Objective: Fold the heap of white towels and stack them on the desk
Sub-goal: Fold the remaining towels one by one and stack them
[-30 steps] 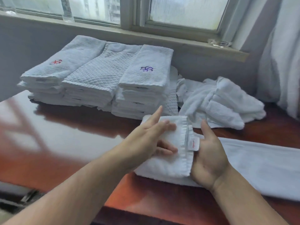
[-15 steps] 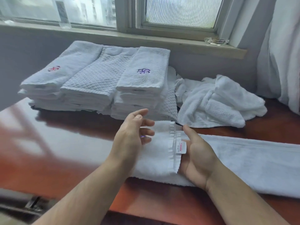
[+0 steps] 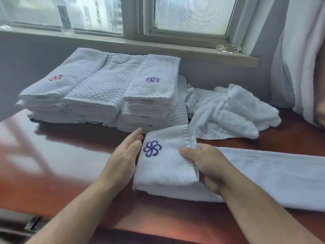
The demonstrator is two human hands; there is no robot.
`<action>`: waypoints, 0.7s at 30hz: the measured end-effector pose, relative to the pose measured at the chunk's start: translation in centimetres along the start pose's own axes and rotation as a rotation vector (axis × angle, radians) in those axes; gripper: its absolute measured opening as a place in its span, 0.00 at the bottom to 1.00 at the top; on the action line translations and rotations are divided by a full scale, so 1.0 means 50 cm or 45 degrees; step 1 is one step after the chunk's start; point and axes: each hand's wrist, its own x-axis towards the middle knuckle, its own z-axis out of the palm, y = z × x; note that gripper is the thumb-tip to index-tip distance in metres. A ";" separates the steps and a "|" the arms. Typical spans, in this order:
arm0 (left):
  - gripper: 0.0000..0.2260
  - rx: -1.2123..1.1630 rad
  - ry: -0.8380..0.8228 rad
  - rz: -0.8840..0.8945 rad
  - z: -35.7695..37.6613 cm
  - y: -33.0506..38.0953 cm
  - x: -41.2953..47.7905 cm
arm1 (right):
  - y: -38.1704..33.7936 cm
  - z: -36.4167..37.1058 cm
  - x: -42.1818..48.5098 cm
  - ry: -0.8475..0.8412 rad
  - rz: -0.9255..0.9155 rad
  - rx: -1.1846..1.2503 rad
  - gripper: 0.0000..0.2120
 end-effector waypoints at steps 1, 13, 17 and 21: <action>0.21 -0.019 -0.056 0.025 0.005 0.004 0.000 | -0.005 -0.020 -0.003 0.001 -0.028 0.057 0.10; 0.21 0.584 -0.491 0.537 0.245 0.067 0.029 | -0.031 -0.488 -0.113 0.680 -0.095 0.155 0.13; 0.23 0.912 -0.616 0.675 0.331 0.066 0.035 | -0.003 -0.543 -0.121 0.793 0.017 -0.124 0.07; 0.24 1.203 -0.707 0.626 0.344 0.030 0.037 | 0.033 -0.539 -0.111 0.919 0.172 -0.363 0.11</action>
